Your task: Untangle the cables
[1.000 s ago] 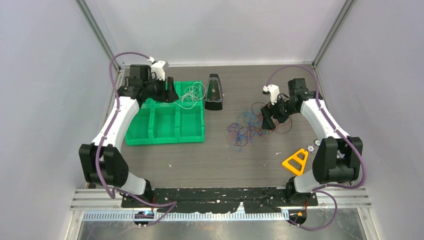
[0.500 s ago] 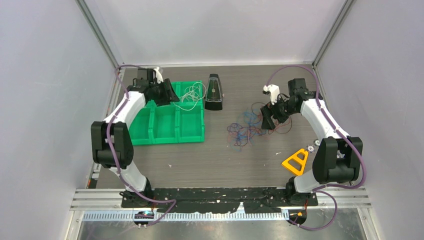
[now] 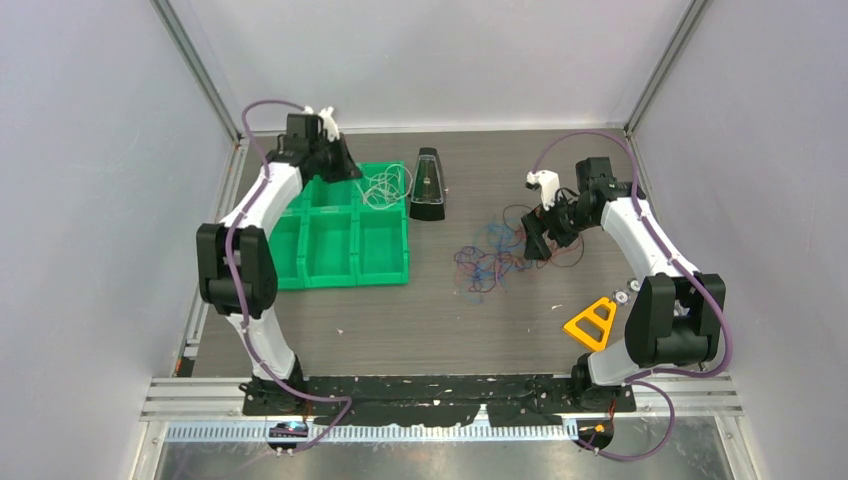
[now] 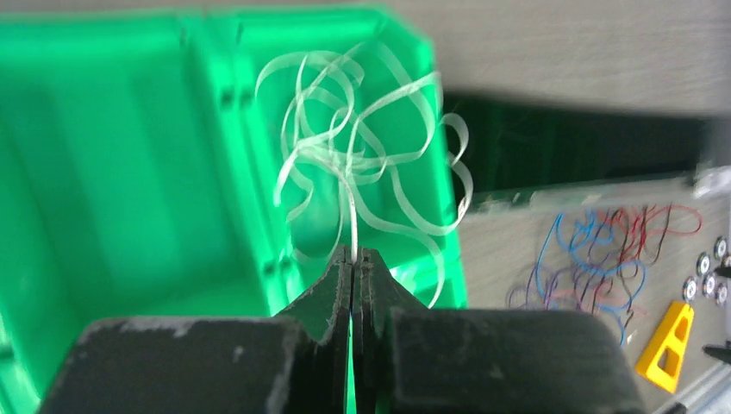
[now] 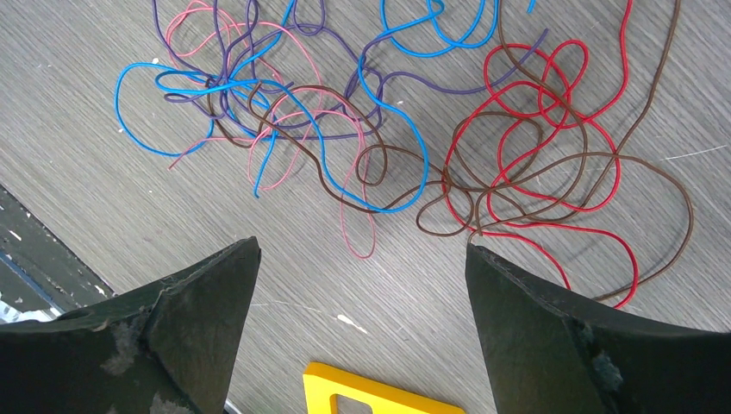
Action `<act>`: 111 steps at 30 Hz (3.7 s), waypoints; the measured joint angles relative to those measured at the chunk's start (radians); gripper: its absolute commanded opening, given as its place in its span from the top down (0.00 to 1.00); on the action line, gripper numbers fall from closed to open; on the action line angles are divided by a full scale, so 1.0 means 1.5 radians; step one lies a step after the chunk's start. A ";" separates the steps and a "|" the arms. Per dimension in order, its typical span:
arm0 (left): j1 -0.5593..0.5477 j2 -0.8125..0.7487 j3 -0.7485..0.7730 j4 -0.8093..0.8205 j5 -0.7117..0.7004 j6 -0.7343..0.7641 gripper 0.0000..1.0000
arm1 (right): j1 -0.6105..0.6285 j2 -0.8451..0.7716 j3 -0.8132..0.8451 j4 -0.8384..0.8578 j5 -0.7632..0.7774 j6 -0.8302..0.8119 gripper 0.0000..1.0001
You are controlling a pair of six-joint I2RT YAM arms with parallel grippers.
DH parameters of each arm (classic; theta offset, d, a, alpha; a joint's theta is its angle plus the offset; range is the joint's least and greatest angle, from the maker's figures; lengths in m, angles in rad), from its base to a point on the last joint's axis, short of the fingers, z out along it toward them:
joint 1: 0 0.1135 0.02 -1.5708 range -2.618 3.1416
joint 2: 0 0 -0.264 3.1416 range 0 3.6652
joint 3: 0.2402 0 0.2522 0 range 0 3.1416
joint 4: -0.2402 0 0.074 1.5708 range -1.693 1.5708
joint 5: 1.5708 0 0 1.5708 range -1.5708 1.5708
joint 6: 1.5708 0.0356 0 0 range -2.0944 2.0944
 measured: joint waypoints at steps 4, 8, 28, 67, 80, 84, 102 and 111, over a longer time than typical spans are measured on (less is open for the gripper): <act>-0.022 0.082 0.154 -0.009 -0.011 0.041 1.00 | 0.000 0.009 0.009 -0.004 0.000 0.003 0.05; -0.042 0.187 0.282 -0.031 -0.019 0.065 1.00 | 0.000 0.024 0.022 -0.004 0.001 0.005 0.05; -0.097 0.398 0.436 -0.251 -0.113 0.127 0.72 | 0.000 0.027 0.034 -0.017 0.010 0.014 0.05; -0.123 0.362 0.546 -0.301 -0.100 0.686 0.49 | 0.000 0.034 0.036 -0.022 0.003 0.014 0.05; -0.140 0.375 0.476 -0.202 -0.069 0.788 0.67 | 0.000 0.036 0.036 -0.019 0.011 0.018 0.05; -0.137 0.390 0.489 -0.184 -0.061 0.808 0.91 | 0.000 0.036 0.036 -0.019 0.012 0.018 0.05; -0.072 0.175 0.209 -0.038 -0.012 0.774 1.00 | 0.000 0.036 0.036 -0.018 0.016 0.022 0.05; -0.074 0.246 0.318 -0.123 -0.087 0.830 1.00 | 0.000 0.037 0.036 -0.019 0.016 0.024 0.05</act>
